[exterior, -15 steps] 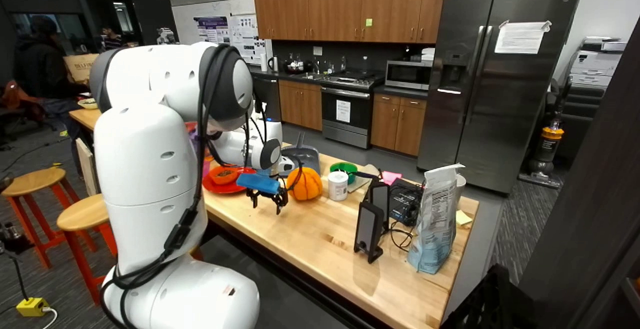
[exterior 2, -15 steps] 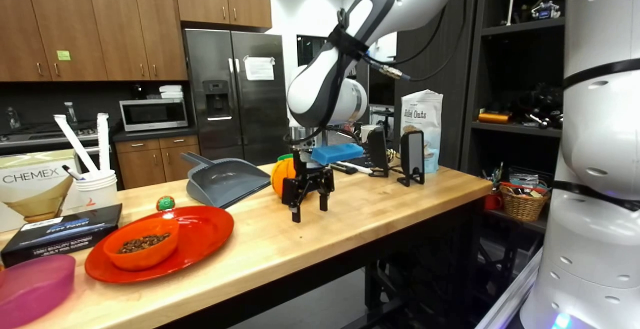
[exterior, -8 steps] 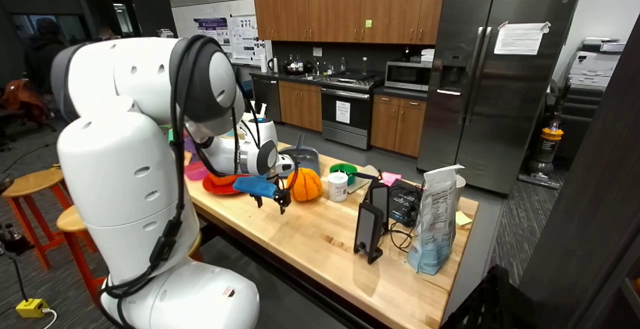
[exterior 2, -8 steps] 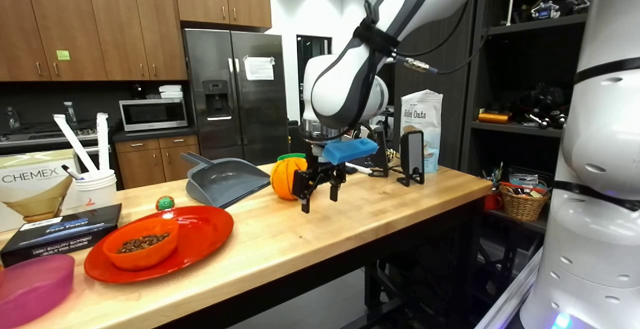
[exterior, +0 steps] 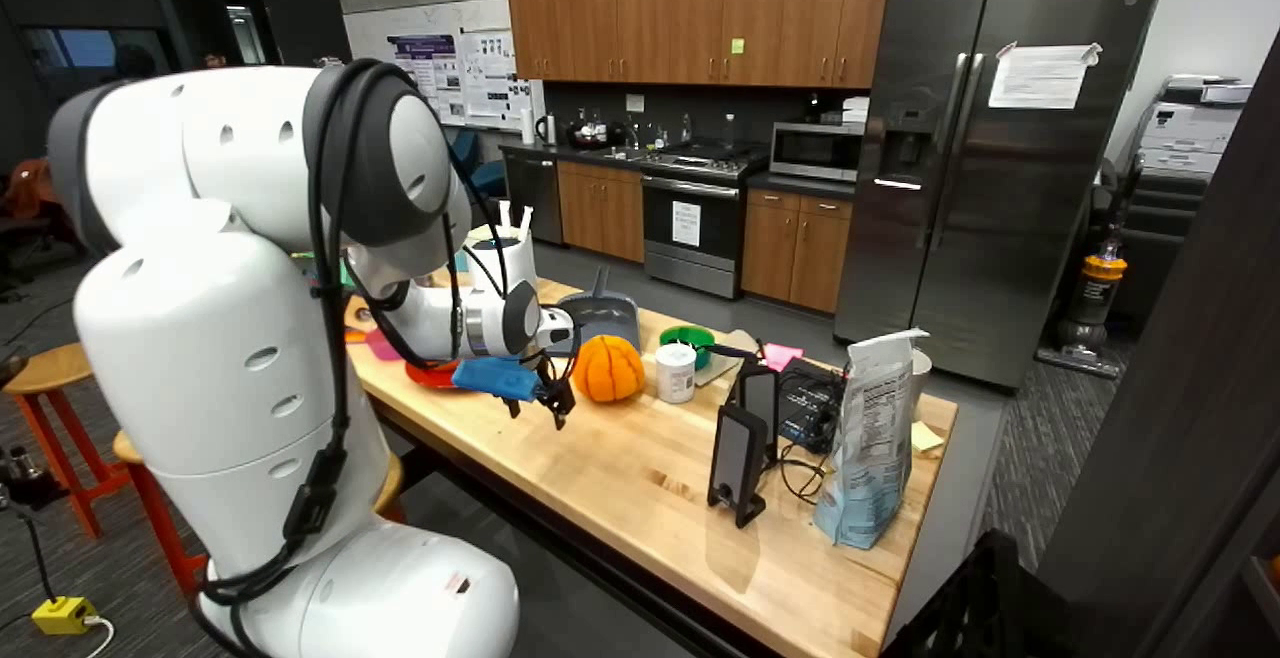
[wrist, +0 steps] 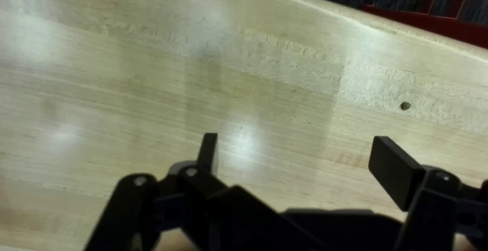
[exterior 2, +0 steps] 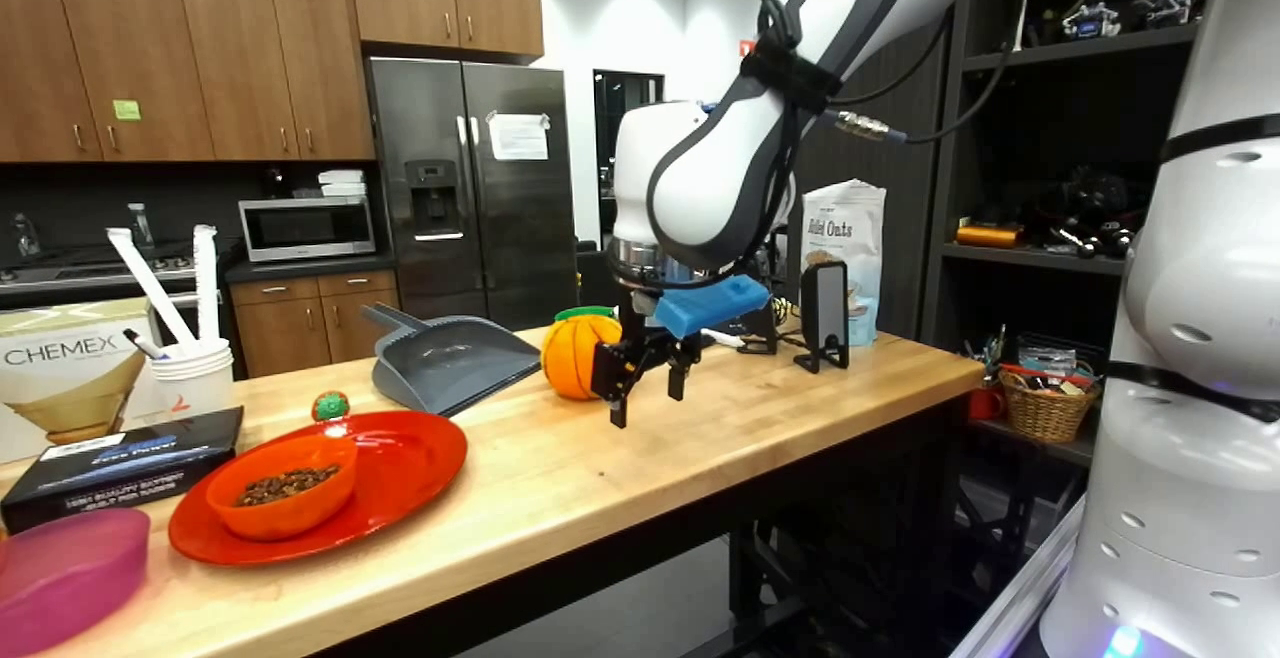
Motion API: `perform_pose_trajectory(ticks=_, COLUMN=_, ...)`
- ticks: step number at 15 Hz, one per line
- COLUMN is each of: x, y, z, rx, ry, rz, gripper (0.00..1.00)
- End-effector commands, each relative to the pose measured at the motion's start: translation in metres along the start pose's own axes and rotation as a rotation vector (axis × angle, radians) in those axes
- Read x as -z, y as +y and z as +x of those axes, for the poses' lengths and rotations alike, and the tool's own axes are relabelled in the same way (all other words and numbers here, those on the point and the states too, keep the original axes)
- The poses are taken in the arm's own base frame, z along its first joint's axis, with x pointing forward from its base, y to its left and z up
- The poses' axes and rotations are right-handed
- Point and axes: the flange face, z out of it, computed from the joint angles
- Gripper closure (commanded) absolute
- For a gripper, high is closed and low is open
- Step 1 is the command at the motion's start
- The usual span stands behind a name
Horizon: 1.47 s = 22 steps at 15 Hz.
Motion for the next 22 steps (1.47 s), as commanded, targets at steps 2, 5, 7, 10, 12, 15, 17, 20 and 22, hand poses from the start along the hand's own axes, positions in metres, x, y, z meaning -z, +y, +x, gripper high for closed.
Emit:
perform_pose_trajectory(ticks=2, x=0.004, y=-0.007, z=-0.011, rx=-0.001, ry=-0.012, rz=-0.002, gripper=0.00)
perform_pose_trajectory(ticks=5, x=0.005, y=-0.009, z=-0.013, rx=-0.003, ry=-0.012, rz=-0.014, gripper=0.00)
perform_pose_trajectory(ticks=7, x=0.005, y=-0.010, z=-0.015, rx=-0.011, ry=-0.031, rz=-0.004, gripper=0.00)
perform_pose_trajectory(ticks=10, x=-0.002, y=-0.012, z=-0.011, rx=-0.004, ry=-0.044, rz=0.005, gripper=0.00)
perform_pose_trajectory(ticks=12, x=-0.001, y=-0.014, z=-0.012, rx=-0.005, ry=-0.047, rz=0.007, gripper=0.00)
perform_pose_trajectory(ticks=15, x=-0.004, y=-0.012, z=-0.014, rx=0.004, ry=-0.030, rz=-0.002, gripper=0.00)
perform_pose_trajectory(ticks=17, x=-0.003, y=-0.007, z=-0.011, rx=-0.001, ry=-0.013, rz=-0.004, gripper=0.00)
perform_pose_trajectory(ticks=20, x=0.000, y=0.001, z=-0.005, rx=-0.007, ry=0.013, rz=-0.011, gripper=0.00)
perform_pose_trajectory(ticks=22, x=0.002, y=0.010, z=-0.002, rx=-0.016, ry=0.025, rz=-0.022, gripper=0.00)
